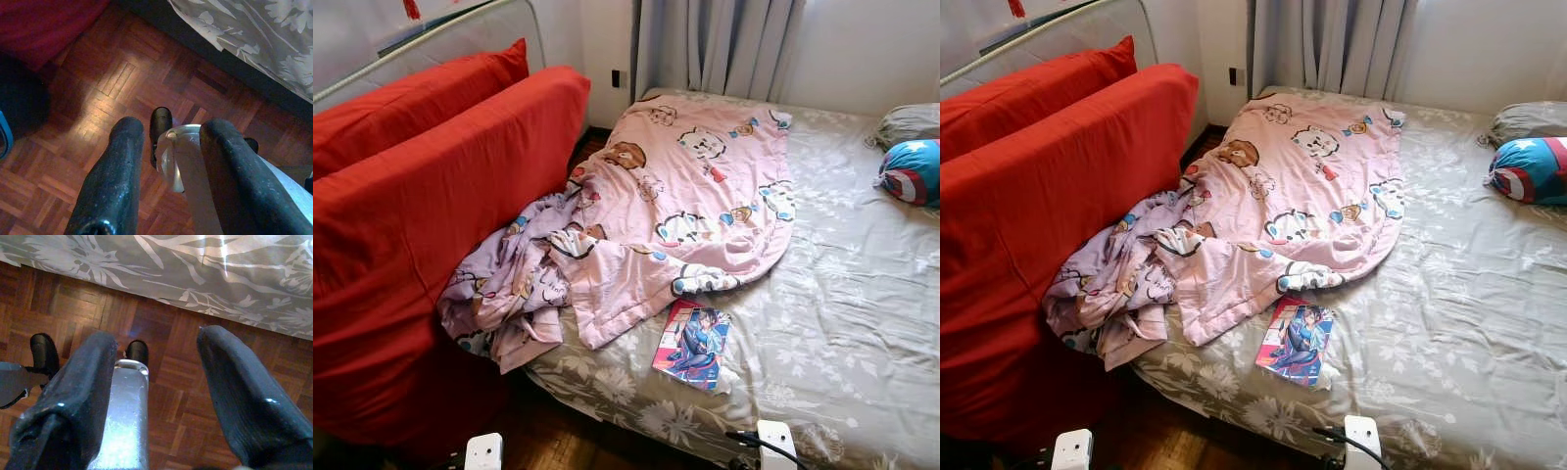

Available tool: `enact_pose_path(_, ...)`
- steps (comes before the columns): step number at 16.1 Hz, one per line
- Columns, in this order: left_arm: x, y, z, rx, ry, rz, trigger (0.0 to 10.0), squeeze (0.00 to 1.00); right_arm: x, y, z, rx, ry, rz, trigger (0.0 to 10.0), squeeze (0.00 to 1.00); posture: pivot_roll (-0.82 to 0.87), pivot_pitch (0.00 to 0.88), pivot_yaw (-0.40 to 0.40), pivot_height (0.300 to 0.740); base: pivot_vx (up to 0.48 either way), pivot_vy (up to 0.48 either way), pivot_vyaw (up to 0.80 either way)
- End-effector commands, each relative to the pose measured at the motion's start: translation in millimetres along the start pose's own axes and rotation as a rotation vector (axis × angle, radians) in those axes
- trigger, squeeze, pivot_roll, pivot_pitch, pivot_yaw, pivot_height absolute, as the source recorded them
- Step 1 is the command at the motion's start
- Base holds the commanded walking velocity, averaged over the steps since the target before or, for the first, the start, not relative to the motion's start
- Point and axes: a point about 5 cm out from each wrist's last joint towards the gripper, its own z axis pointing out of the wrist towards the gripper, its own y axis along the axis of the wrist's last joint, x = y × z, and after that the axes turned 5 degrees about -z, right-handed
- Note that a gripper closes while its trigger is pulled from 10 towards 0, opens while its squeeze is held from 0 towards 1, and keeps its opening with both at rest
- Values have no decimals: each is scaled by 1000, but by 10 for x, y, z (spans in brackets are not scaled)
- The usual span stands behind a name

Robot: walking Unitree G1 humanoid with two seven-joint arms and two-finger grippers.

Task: Clean up the room

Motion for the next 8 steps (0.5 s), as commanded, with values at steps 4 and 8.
enact_pose_path(4, -160, 312, 70, -77, -99, 20, 10000, 0, -189, -31, -44, -82, -19, 138, 10000, 0, -5, 15, -4, 740, 0, 0, 0)
enact_pose_path(8, -160, 312, 70, -77, -99, 20, 10000, 0, -189, -31, -44, -82, -19, 138, 10000, 0, -5, 15, -4, 740, 0, 0, 0)
